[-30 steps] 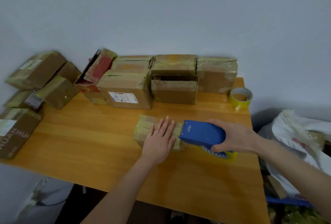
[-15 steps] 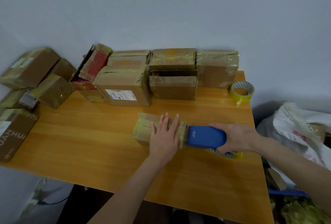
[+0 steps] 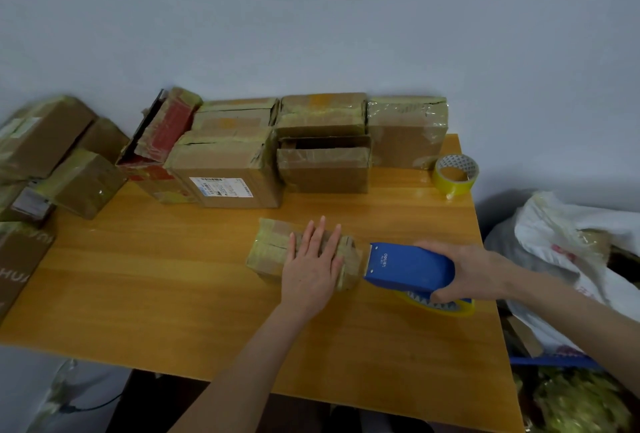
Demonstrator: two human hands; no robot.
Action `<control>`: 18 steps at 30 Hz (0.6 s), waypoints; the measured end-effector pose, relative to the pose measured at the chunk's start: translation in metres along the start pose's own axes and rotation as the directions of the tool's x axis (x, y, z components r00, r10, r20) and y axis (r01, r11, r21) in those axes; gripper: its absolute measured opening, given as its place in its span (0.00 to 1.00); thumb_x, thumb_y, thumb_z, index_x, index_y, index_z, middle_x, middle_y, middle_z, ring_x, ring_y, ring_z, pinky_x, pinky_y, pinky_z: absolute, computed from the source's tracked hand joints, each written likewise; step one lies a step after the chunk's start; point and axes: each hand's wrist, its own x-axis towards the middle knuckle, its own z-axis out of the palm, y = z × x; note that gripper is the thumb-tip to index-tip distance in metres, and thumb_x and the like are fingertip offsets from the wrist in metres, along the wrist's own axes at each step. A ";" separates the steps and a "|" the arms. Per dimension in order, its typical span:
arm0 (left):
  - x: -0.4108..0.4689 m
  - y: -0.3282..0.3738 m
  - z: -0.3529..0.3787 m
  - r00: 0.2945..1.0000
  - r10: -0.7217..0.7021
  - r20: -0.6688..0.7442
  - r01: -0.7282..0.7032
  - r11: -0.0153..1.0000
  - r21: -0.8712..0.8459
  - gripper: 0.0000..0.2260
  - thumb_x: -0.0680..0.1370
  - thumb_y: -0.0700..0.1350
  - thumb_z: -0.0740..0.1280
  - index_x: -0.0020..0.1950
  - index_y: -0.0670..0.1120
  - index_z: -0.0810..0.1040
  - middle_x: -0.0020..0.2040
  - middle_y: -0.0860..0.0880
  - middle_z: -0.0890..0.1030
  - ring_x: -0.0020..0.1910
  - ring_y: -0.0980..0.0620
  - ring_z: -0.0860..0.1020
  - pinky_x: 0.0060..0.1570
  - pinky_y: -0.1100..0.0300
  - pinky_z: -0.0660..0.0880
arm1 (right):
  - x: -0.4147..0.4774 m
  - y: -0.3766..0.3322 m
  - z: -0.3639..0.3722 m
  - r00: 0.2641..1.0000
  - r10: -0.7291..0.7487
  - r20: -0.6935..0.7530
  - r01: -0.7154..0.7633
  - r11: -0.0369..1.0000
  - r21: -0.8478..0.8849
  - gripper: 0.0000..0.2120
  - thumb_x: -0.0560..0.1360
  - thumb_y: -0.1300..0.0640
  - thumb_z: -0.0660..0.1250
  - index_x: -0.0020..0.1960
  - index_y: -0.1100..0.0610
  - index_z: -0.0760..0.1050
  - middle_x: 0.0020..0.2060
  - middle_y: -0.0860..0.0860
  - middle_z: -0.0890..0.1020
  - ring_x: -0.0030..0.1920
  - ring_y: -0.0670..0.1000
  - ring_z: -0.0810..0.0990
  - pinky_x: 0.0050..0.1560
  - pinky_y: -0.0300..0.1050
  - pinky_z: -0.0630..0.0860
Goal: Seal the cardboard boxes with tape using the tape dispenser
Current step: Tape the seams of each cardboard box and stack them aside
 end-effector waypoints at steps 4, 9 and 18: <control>-0.001 0.001 0.000 1.000 0.003 -0.022 -0.003 1.000 -0.005 0.27 0.80 0.60 0.32 0.77 0.55 0.50 0.77 0.49 0.50 0.76 0.50 0.46 0.73 0.47 0.44 | 0.001 -0.008 0.000 0.999 0.041 -0.001 -0.041 0.993 -0.113 0.40 0.67 0.42 0.72 0.72 0.33 0.54 0.51 0.41 0.76 0.49 0.46 0.77 0.48 0.44 0.78; 0.000 0.002 -0.004 1.000 -0.002 0.024 0.002 1.000 -0.008 0.29 0.76 0.62 0.26 0.75 0.56 0.40 0.76 0.52 0.39 0.75 0.51 0.36 0.72 0.49 0.35 | 0.021 -0.032 0.002 0.996 0.080 0.046 -0.069 0.979 -0.191 0.39 0.67 0.41 0.71 0.74 0.37 0.55 0.50 0.42 0.73 0.50 0.49 0.74 0.50 0.49 0.78; 0.001 -0.002 0.000 0.999 -0.001 0.054 0.001 1.000 -0.003 0.26 0.77 0.60 0.31 0.75 0.57 0.39 0.76 0.53 0.38 0.75 0.53 0.36 0.72 0.50 0.35 | 0.037 -0.046 -0.017 0.990 0.077 0.118 -0.061 0.989 -0.132 0.38 0.63 0.38 0.71 0.70 0.39 0.64 0.45 0.40 0.75 0.47 0.49 0.76 0.43 0.46 0.76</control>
